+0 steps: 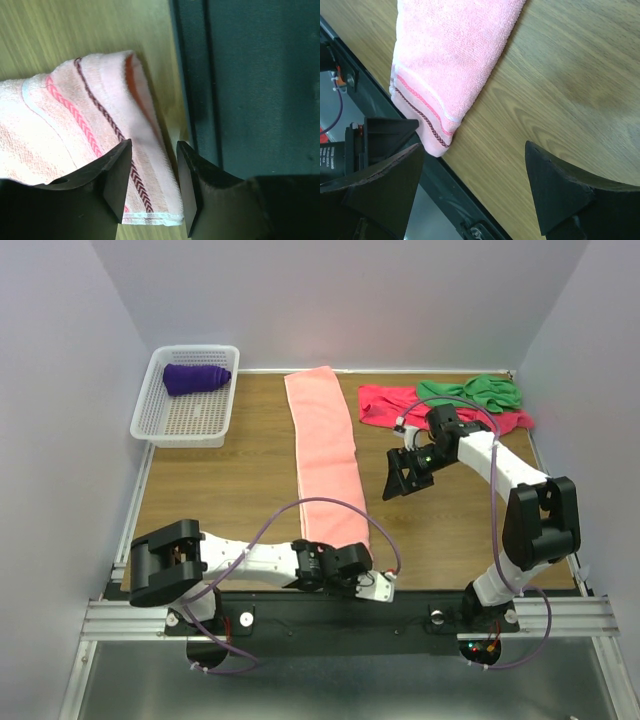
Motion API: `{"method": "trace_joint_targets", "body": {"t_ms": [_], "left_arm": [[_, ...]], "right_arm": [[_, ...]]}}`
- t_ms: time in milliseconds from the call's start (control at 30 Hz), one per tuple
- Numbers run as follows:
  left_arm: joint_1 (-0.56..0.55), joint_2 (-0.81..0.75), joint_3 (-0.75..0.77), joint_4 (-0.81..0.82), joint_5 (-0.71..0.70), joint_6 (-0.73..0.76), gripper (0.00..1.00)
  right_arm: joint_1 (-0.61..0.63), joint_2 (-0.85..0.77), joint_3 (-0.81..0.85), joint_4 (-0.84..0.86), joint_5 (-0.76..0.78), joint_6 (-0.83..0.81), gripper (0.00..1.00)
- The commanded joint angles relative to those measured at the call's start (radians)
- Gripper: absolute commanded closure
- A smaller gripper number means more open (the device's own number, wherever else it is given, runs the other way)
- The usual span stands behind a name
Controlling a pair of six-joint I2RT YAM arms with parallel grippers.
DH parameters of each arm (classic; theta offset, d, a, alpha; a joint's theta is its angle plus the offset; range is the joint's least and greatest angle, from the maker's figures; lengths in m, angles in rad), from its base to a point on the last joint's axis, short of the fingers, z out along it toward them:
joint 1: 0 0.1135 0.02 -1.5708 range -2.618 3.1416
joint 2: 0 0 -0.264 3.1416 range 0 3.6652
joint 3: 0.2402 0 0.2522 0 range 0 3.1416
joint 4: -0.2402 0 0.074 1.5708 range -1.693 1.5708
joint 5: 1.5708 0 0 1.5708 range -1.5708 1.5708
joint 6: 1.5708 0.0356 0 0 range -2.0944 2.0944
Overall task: Roll the towels
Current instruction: Fold the towel
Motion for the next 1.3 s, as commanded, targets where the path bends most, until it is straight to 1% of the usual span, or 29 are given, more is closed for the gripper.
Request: {"method": "trace_joint_targets", "body": {"t_ms": [0,267,333,467,667,800,933,1000,1033,1067,1100,1133,1167,1200,1267], "left_arm": [[0.06,0.012,0.024,0.025,0.052,0.016,0.49],[0.065,0.066,0.056,0.007,0.084,0.061,0.5],[0.066,0.079,0.063,-0.006,0.087,0.062,0.48],[0.066,0.084,0.071,-0.023,0.11,0.073,0.4],[0.066,0.08,0.082,-0.043,0.139,0.09,0.37],[0.066,0.11,0.1,-0.043,0.112,0.058,0.39],[0.063,0.17,0.145,-0.07,0.08,0.012,0.37],[0.065,0.194,0.157,-0.078,0.058,-0.02,0.43],[0.065,0.201,0.163,-0.081,0.057,-0.027,0.49],[0.063,0.211,0.166,-0.082,0.046,-0.036,0.61],[0.063,0.219,0.169,-0.082,0.038,-0.042,0.69],[0.065,0.227,0.184,-0.099,0.035,-0.048,0.87],[0.065,0.233,0.192,-0.107,0.038,-0.05,0.95],[0.065,0.228,0.197,-0.115,0.041,-0.053,1.0],[0.065,0.193,0.211,-0.142,0.07,-0.053,1.0]], "right_arm": [[-0.008,-0.013,0.021,0.001,-0.027,-0.014,0.14],[-0.014,0.014,0.041,-0.016,-0.035,-0.034,0.14],[-0.017,0.019,0.047,-0.02,-0.037,-0.039,0.14],[-0.021,0.028,0.05,-0.027,-0.034,-0.048,0.14],[-0.024,0.033,0.044,-0.039,-0.035,-0.064,0.14],[-0.027,0.037,0.044,-0.04,-0.037,-0.067,0.14],[-0.027,0.04,0.047,-0.044,-0.038,-0.071,0.15],[-0.03,0.04,0.045,-0.045,-0.038,-0.074,0.14],[-0.028,0.039,0.045,-0.045,-0.037,-0.074,0.15],[-0.03,0.04,0.044,-0.047,-0.037,-0.077,0.15],[-0.03,0.039,0.044,-0.048,-0.035,-0.077,0.15],[-0.033,0.039,0.044,-0.05,-0.034,-0.08,0.15],[-0.033,0.036,0.044,-0.048,-0.034,-0.08,0.15],[-0.033,0.034,0.045,-0.048,-0.034,-0.08,0.15],[-0.036,0.028,0.045,-0.051,-0.038,-0.08,0.15]]}}
